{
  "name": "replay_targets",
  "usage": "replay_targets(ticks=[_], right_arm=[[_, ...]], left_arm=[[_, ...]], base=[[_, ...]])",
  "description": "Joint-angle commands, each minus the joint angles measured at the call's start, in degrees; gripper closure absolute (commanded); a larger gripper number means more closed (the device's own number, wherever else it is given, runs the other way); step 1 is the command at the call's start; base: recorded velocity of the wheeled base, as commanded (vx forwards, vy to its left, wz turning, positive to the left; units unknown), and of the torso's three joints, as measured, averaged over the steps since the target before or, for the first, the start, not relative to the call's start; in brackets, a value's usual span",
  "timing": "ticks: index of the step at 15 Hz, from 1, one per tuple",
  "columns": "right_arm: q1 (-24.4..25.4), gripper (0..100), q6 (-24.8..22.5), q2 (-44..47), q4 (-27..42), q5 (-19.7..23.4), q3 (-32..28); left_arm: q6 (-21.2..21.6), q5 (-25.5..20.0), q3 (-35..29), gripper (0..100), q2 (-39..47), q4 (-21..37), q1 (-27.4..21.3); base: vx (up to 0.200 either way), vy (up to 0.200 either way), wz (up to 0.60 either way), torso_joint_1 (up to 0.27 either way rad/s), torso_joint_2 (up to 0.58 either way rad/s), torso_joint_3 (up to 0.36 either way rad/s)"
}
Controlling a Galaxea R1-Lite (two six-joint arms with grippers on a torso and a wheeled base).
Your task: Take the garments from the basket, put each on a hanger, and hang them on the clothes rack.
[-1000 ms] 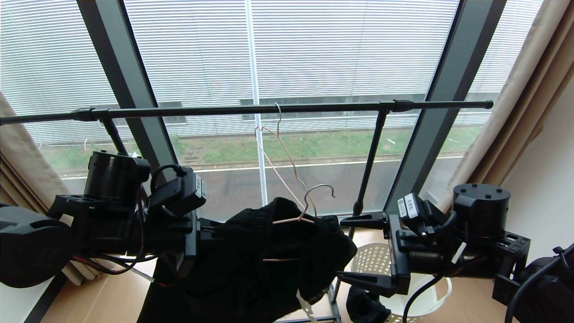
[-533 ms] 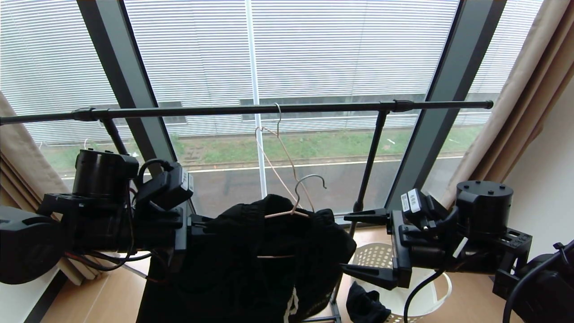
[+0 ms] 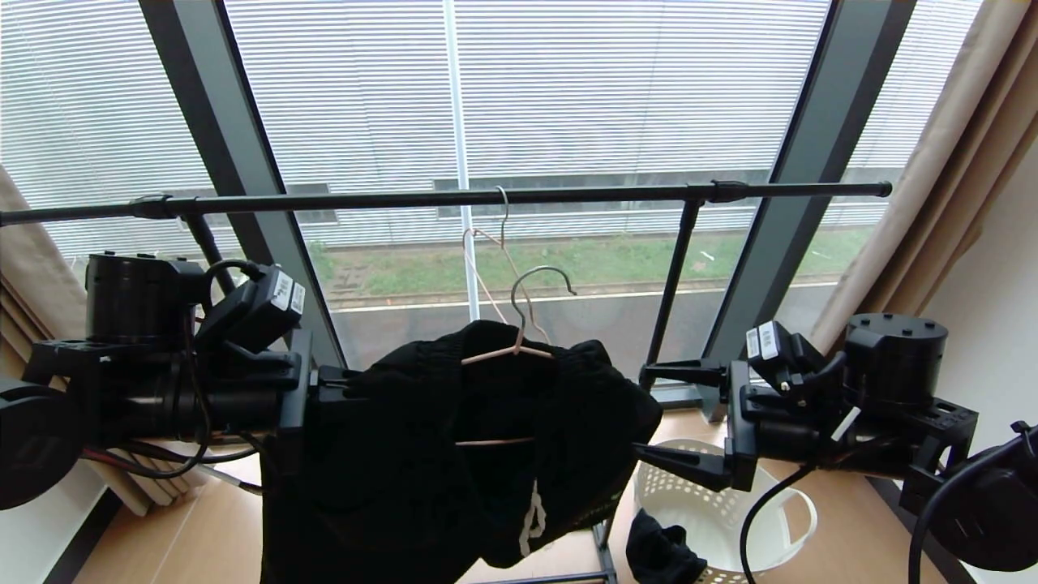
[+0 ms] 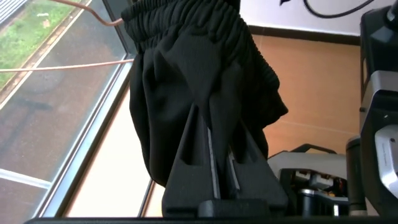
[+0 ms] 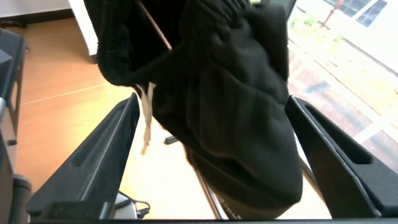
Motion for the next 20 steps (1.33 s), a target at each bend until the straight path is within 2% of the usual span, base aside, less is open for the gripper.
replay_targets(ticks=[1, 5, 6, 8, 20], right_arm=[[-2.3, 0, 0.0, 0.3, 0.0, 0.1, -0.7], [-4.2, 0, -0.4, 3.5, 0.0, 0.1, -1.9], [-4.2, 0, -0.4, 3.5, 0.0, 0.1, -1.9], [-6.2, 0, -0.4, 5.5, 0.0, 0.4, -3.2], [-8.3, 0, -1.3, 11.6, -0.1, 2.7, -5.0]], left_arm=[[-2.0, -0.1, 0.8, 100, -1.3, -1.7, 0.2], [-8.1, -0.2, 3.3, 100, -2.3, -9.4, 0.2], [-8.1, -0.2, 3.3, 100, -2.3, -9.4, 0.2], [-10.3, -1.3, 5.5, 100, -2.8, -14.0, 0.2], [-11.0, -2.1, 5.8, 100, -3.6, -14.5, 0.2]], base=[[0.000, 0.000, 0.00, 0.000, 0.00, 0.000], [0.000, 0.000, 0.00, 0.000, 0.00, 0.000], [0.000, 0.000, 0.00, 0.000, 0.00, 0.000], [0.000, 0.000, 0.00, 0.000, 0.00, 0.000], [0.000, 0.000, 0.00, 0.000, 0.00, 0.000]])
